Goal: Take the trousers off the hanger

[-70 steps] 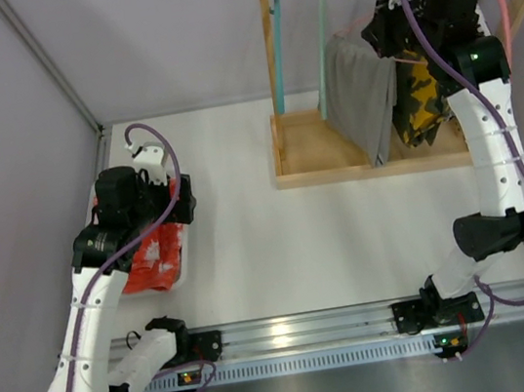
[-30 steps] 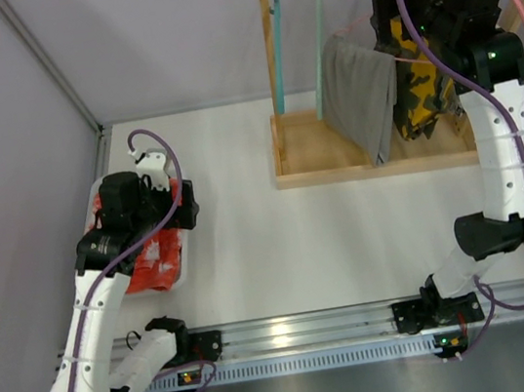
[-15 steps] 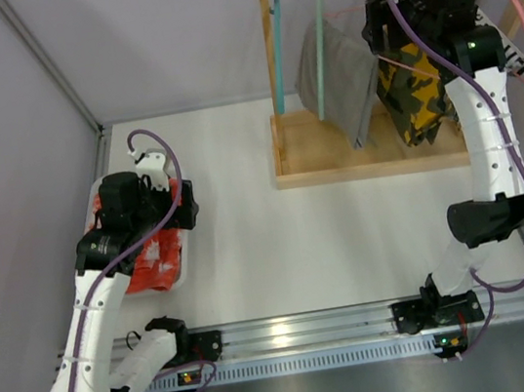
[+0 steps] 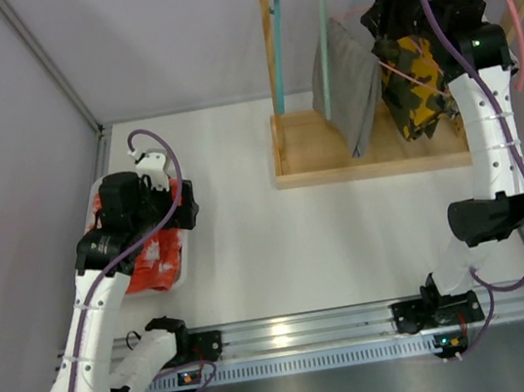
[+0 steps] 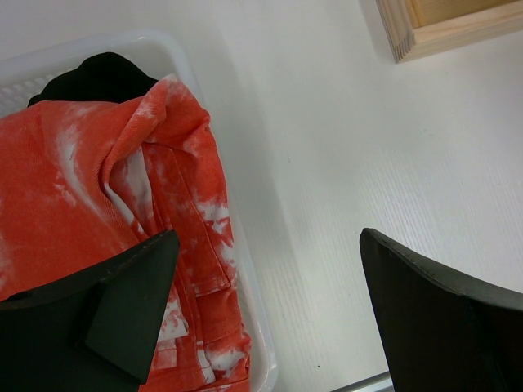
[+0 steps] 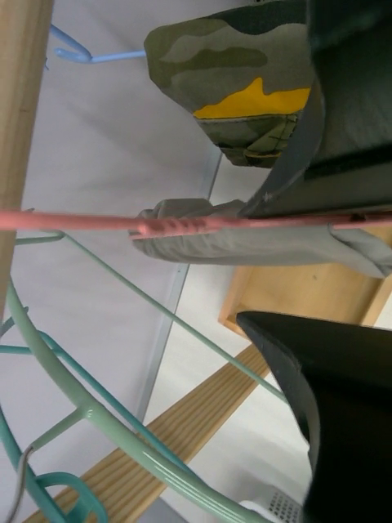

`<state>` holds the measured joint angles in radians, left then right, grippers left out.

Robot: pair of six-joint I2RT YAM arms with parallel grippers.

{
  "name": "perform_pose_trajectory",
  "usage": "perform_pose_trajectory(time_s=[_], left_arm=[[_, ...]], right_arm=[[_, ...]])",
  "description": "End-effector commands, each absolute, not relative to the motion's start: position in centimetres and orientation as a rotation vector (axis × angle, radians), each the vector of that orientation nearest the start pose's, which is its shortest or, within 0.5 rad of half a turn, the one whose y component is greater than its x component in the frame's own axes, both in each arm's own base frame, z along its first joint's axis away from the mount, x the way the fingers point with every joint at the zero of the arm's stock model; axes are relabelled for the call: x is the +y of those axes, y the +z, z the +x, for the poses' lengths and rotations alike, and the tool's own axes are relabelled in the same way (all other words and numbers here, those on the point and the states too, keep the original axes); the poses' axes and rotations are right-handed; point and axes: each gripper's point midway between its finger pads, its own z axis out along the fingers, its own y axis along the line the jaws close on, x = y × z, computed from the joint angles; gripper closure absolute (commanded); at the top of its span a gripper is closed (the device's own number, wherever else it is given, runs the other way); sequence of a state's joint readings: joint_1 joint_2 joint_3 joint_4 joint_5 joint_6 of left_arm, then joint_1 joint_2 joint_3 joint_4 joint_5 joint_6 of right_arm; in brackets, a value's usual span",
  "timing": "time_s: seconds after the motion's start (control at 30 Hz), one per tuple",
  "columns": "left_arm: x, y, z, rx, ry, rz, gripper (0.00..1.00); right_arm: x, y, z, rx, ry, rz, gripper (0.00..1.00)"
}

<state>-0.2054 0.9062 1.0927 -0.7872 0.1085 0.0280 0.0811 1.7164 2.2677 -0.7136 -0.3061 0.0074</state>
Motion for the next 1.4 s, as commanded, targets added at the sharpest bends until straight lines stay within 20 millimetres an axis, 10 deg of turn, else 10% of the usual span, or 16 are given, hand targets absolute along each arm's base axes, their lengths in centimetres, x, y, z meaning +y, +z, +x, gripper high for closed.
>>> perform_pose_trajectory(time_s=[0.0, 0.3, 0.9, 1.37], left_arm=[[-7.3, 25.3, 26.2, 2.147, -0.227, 0.307, 0.01], [-7.4, 25.3, 26.3, 2.147, -0.236, 0.308, 0.01], [-7.6, 27.6, 26.9, 2.096, -0.251, 0.264, 0.01], [-10.4, 30.5, 26.2, 1.995, -0.402, 0.448, 0.01]], right_arm=[[9.3, 50.3, 46.5, 1.619, 0.390, -0.257, 0.56], [9.7, 53.7, 45.1, 1.530, 0.553, -0.201, 0.99], [9.2, 62.9, 38.8, 1.233, 0.742, -0.144, 1.00], [8.7, 58.8, 34.3, 1.322, 0.670, -0.156, 1.00]])
